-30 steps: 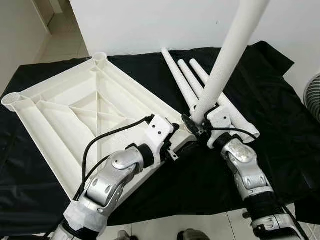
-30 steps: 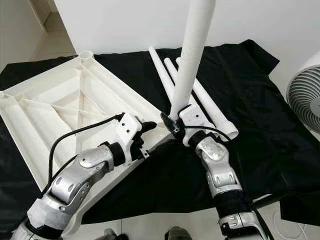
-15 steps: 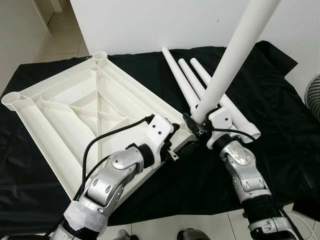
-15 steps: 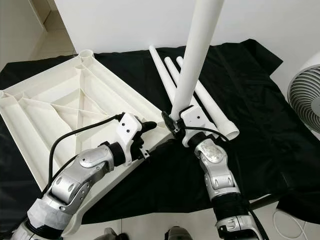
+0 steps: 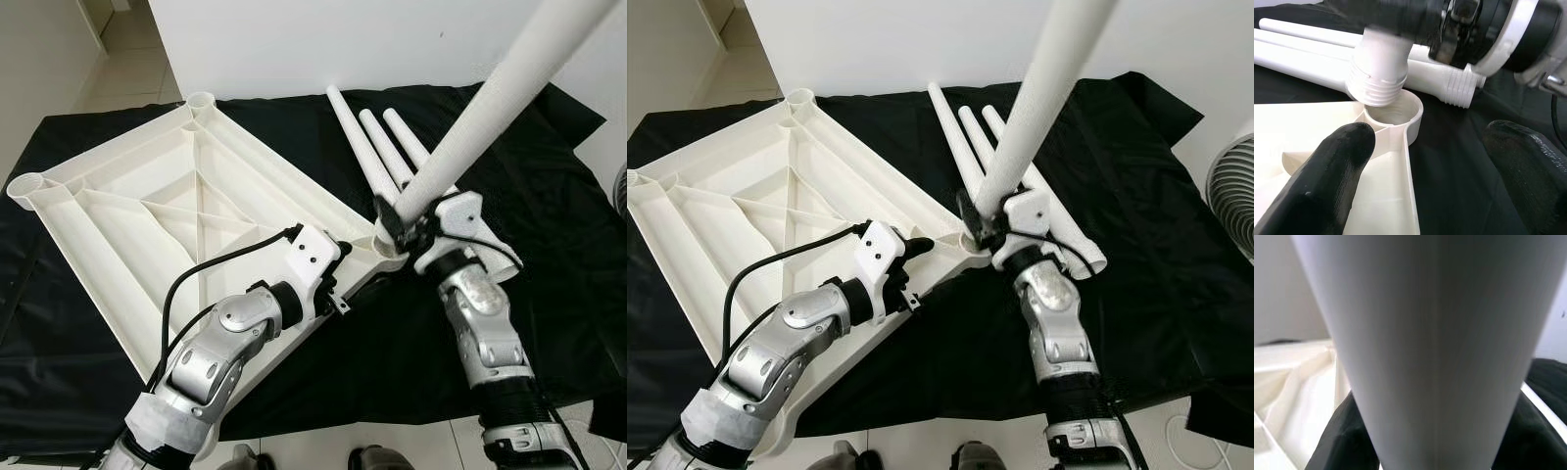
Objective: Building children table
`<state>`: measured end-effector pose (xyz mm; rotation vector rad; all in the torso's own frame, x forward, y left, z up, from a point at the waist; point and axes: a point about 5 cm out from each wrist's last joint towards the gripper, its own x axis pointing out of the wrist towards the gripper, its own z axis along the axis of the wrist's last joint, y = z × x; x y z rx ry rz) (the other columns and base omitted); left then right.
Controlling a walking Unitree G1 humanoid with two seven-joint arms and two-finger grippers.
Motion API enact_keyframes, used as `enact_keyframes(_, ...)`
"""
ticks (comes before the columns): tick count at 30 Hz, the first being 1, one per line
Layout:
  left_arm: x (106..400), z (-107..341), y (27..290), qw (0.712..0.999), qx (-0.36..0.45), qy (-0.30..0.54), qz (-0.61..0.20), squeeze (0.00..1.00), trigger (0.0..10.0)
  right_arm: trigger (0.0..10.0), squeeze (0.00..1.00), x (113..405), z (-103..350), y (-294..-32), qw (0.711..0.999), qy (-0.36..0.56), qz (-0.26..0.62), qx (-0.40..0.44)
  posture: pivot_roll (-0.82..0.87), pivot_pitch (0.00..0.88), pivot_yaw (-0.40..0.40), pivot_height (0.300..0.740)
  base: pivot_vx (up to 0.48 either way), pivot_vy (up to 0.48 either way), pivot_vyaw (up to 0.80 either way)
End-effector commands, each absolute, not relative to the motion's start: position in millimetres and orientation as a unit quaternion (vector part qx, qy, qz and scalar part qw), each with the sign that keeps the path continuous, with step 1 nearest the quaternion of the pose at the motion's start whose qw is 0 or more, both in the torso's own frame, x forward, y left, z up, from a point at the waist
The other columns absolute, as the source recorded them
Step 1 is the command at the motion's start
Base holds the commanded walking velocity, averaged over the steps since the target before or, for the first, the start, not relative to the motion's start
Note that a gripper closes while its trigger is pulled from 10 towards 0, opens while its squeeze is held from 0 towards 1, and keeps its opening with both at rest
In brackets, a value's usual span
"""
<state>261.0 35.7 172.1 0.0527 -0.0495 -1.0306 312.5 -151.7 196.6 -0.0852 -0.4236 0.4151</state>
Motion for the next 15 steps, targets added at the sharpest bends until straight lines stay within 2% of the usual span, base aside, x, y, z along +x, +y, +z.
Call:
enact_keyframes(1, 261, 172, 38, 0.870, 0.034, -0.022, -0.491, 0.00, 10.0, 10.0, 0.00, 311, 199, -150, 0.953, -0.212, 0.212, -0.033, -0.16, 0.094, 0.077, 0.740, 0.000, 0.000, 0.00)
enact_keyframes(8, 261, 172, 37, 0.869, 0.035, -0.024, -0.493, 0.00, 10.0, 10.0, 0.00, 311, 203, -148, 0.952, -0.209, 0.217, -0.048, -0.17, 0.089, 0.075, 0.740, 0.000, 0.000, 0.00)
enact_keyframes(13, 262, 174, 36, 0.868, 0.036, -0.028, -0.495, 0.00, 10.0, 10.0, 0.00, 320, 194, -150, 0.963, -0.144, 0.218, -0.073, -0.17, 0.079, 0.074, 0.740, 0.000, 0.000, 0.00)
enact_keyframes(14, 263, 174, 35, 0.867, 0.037, -0.029, -0.496, 0.00, 10.0, 4.7, 0.00, 321, 189, -148, 0.963, -0.126, 0.231, -0.067, -0.17, 0.073, 0.072, 0.740, 0.000, 0.000, 0.00)
enact_keyframes(15, 263, 174, 35, 0.867, 0.038, -0.030, -0.496, 0.00, 10.0, 0.0, 0.00, 321, 187, -147, 0.962, -0.120, 0.241, -0.052, -0.17, 0.070, 0.070, 0.740, 0.000, 0.000, 0.00)
